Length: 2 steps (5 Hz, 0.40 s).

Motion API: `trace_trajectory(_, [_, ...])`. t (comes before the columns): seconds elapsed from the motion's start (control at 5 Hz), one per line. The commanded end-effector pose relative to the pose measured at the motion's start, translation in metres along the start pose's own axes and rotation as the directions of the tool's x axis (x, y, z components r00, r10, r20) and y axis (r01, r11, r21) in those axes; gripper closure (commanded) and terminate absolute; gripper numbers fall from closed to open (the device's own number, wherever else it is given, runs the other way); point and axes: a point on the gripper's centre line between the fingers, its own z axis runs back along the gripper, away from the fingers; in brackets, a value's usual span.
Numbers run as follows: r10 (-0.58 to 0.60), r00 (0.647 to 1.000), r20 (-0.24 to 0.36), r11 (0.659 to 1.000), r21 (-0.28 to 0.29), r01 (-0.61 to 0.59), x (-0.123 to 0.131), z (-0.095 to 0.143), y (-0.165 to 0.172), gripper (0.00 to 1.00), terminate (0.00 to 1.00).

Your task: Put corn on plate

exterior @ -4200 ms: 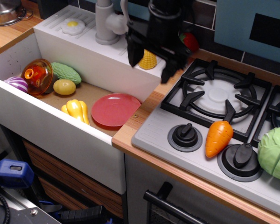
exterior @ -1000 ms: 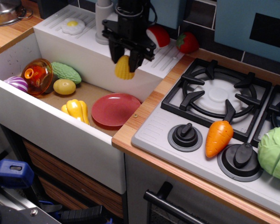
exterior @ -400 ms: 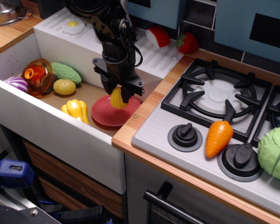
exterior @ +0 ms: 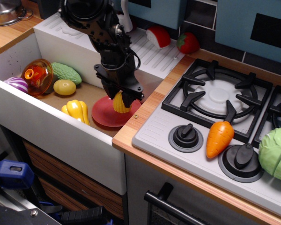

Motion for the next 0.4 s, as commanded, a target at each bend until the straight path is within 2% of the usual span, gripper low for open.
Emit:
trace_trajectory(0.0, [0.000, 0.999, 0.038, 1.000, 0.013, -0.001, 0.0097, 0.0079, 0.0065, 0.00, 0.00])
trace_trajectory(0.2, [0.000, 0.999, 0.038, 1.000, 0.013, -0.001, 0.0097, 0.0079, 0.0065, 0.00, 1.00])
